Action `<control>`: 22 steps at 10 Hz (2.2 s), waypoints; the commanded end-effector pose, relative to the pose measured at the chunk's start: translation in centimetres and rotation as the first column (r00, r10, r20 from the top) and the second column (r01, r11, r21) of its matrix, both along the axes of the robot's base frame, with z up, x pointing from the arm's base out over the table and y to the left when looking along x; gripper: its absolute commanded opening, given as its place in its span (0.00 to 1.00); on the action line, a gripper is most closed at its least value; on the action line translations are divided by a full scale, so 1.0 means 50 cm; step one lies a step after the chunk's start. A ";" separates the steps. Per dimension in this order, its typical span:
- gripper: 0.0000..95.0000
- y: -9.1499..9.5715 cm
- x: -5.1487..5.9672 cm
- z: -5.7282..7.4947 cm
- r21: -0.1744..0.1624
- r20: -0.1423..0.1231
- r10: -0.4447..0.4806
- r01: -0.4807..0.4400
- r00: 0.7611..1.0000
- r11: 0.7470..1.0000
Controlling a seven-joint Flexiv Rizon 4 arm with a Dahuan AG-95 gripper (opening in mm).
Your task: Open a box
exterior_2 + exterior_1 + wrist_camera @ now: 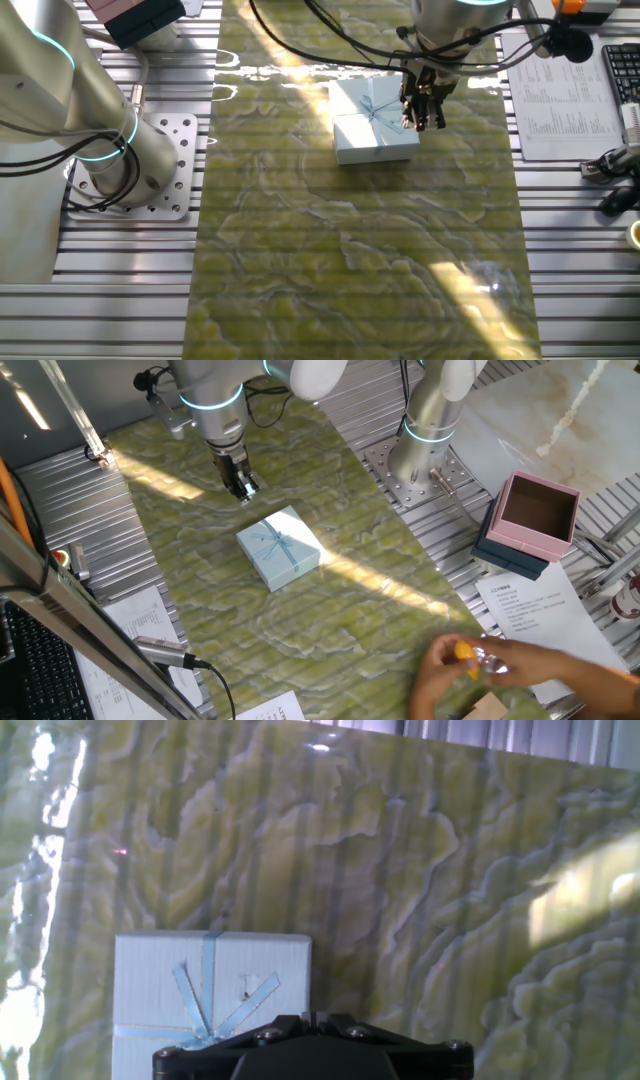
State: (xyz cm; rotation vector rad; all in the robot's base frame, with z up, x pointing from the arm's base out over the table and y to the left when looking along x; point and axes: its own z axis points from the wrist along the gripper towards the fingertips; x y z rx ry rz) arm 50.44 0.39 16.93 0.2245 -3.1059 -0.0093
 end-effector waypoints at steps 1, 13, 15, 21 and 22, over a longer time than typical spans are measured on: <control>0.00 0.002 -0.003 0.000 -0.001 -0.009 -0.001 0.001 1.000 1.000; 0.00 0.105 -0.019 -0.086 -0.007 -0.007 -0.068 0.068 0.998 0.998; 0.00 0.127 -0.022 -0.120 -0.001 -0.010 -0.078 0.078 0.997 0.997; 0.40 0.134 -0.051 -0.159 0.000 -0.008 -0.076 0.076 0.997 0.997; 0.40 0.134 -0.052 -0.159 -0.001 -0.010 -0.072 0.072 0.997 0.997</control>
